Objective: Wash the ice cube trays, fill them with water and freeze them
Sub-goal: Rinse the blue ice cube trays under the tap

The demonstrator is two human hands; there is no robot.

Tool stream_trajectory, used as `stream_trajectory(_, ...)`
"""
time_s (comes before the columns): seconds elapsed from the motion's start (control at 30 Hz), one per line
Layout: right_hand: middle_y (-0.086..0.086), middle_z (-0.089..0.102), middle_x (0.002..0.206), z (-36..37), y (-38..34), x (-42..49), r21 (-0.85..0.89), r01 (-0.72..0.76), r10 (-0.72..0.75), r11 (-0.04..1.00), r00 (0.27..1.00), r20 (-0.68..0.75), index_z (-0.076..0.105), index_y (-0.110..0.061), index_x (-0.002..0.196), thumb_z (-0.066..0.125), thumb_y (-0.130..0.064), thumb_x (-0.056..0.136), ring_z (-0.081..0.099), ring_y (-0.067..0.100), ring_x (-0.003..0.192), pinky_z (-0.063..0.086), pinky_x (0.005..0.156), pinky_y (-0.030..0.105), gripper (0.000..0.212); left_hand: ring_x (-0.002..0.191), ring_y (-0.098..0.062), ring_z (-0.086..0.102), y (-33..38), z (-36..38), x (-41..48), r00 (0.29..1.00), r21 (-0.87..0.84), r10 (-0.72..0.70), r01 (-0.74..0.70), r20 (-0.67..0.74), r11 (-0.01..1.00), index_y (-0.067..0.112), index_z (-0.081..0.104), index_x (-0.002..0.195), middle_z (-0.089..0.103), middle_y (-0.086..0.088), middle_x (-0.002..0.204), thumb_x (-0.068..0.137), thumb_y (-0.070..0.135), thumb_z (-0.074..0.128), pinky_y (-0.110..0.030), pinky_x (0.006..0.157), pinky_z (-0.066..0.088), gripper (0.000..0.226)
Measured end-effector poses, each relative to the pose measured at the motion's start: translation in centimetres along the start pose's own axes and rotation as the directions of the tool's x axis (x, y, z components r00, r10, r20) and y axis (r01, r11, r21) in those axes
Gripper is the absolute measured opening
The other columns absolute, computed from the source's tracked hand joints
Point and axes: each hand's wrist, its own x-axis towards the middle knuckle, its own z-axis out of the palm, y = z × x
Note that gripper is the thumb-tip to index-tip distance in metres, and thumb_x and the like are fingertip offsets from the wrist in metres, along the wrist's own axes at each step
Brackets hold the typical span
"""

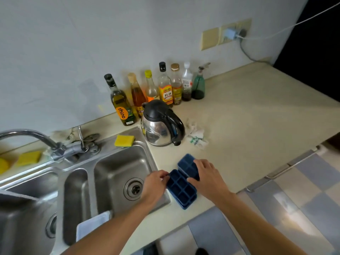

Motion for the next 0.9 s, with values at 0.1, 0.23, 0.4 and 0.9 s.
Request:
stream_trajectory(0.1, 0.005, 0.042, 0.145, -0.1, 0.1, 0.2, -0.029, 0.029, -0.029, 0.999, 1.0, -0.008, 0.031, -0.02, 0.15, 0.059, -0.051, 0.095, 0.046, 0.027, 0.128, 0.042, 0.107, 0.042, 0.07, 0.079, -0.011, 0.067, 0.3, 0.2, 0.0, 1.0, 0.093, 0.028, -0.028, 0.005, 0.995, 0.024, 0.076, 0.104, 0.07, 0.005, 0.094, 0.1, 0.025, 0.057, -0.029, 0.074, 0.057, 0.02)
stream_trajectory(0.23, 0.006, 0.045, 0.144, -0.6, -0.1, 0.3, -0.021, 0.026, -0.026, 0.999, 0.999, -0.019, 0.032, -0.02, 0.15, 0.06, -0.046, 0.096, 0.046, 0.026, 0.127, 0.043, 0.107, 0.04, 0.067, 0.1, -0.019, 0.064, 0.3, 1.1, -0.3, 0.998, 0.27, 0.054, -0.057, 0.02, 0.961, 0.027, 0.073, 0.119, 0.064, 0.001, 0.113, 0.103, 0.028, 0.054, -0.024, 0.081, 0.046, 0.025)
stream_trajectory(0.4, 0.005, 0.048, 0.138, -1.4, -0.5, 0.0, 0.037, -0.005, 0.007, 0.999, 0.999, -0.043, 0.038, -0.021, 0.145, 0.061, -0.045, 0.095, 0.047, 0.023, 0.121, 0.048, 0.1, 0.037, 0.06, 0.104, -0.02, 0.064, -0.4, 1.2, -0.4, 0.998, 0.325, 0.021, -0.037, 0.053, 0.945, 0.033, 0.068, 0.126, 0.063, 0.001, 0.118, 0.103, 0.039, 0.05, -0.027, 0.08, 0.046, 0.029)
stream_trajectory(0.9, -0.014, 0.069, 0.105, 2.7, -23.1, 1.8, 0.281, 0.286, -0.306, 0.916, 0.952, 0.031, 0.054, -0.034, 0.124, 0.064, -0.06, 0.082, 0.064, 0.006, 0.09, 0.047, 0.072, 0.017, 0.051, 0.091, -0.022, 0.075, -7.3, -14.2, -4.0, 0.974, -0.781, -0.224, 0.132, -0.011, 0.61, 0.031, 0.072, 0.116, 0.078, -0.008, 0.103, 0.093, 0.078, 0.032, -0.033, 0.07, 0.061, 0.067)
